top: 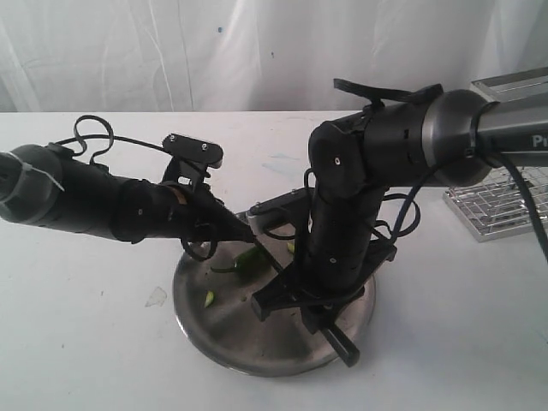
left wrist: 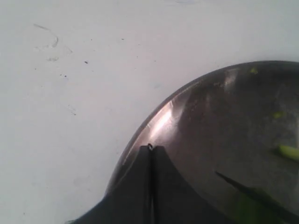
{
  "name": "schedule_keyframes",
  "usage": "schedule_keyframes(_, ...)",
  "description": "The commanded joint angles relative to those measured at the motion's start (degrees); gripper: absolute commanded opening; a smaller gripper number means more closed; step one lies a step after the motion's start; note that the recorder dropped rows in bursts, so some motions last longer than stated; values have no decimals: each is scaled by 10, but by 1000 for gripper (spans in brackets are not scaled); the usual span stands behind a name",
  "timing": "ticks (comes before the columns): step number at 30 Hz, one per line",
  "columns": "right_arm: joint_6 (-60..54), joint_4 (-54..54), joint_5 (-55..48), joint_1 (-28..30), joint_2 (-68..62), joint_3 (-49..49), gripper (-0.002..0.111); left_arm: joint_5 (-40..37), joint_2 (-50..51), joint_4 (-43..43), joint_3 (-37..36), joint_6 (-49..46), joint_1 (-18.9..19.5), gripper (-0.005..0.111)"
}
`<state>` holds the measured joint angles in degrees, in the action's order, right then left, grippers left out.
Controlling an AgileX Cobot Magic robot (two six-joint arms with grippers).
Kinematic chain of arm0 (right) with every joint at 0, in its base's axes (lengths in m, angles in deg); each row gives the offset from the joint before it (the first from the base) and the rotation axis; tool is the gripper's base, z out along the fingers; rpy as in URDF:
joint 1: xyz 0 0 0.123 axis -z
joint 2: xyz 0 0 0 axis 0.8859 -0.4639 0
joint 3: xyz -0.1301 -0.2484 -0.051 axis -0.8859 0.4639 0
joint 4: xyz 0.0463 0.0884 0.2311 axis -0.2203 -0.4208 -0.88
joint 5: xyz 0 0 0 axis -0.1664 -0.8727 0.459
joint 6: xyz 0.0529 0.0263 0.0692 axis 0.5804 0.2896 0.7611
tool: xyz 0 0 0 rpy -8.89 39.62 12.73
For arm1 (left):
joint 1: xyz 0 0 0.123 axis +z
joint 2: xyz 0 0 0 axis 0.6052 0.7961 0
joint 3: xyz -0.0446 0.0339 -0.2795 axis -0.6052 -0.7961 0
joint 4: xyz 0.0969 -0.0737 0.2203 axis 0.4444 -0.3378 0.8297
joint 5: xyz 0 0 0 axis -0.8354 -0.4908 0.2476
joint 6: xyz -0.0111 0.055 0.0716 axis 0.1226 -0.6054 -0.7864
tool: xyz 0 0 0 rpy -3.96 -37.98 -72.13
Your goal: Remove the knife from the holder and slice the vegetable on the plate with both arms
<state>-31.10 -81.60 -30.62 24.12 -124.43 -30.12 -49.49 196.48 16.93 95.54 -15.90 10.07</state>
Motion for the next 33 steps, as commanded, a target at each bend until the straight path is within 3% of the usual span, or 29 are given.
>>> schedule_keyframes(1, 0, 1, 8, 0, 1, 1, 0, -23, -2, -1, 22, 65, 2, 0)
schedule_keyframes(21, 0, -14, 18, 0, -13, 1, 0, -21, 3, 22, 26, 85, 2, 0)
schedule_keyframes(27, 0, -14, 19, 0, -13, 1, 0, -17, 3, 57, 26, 204, 2, 0)
schedule_keyframes(33, 0, -14, 21, 0, -13, 1, 0, 21, 3, 236, 26, 411, 14, 0)
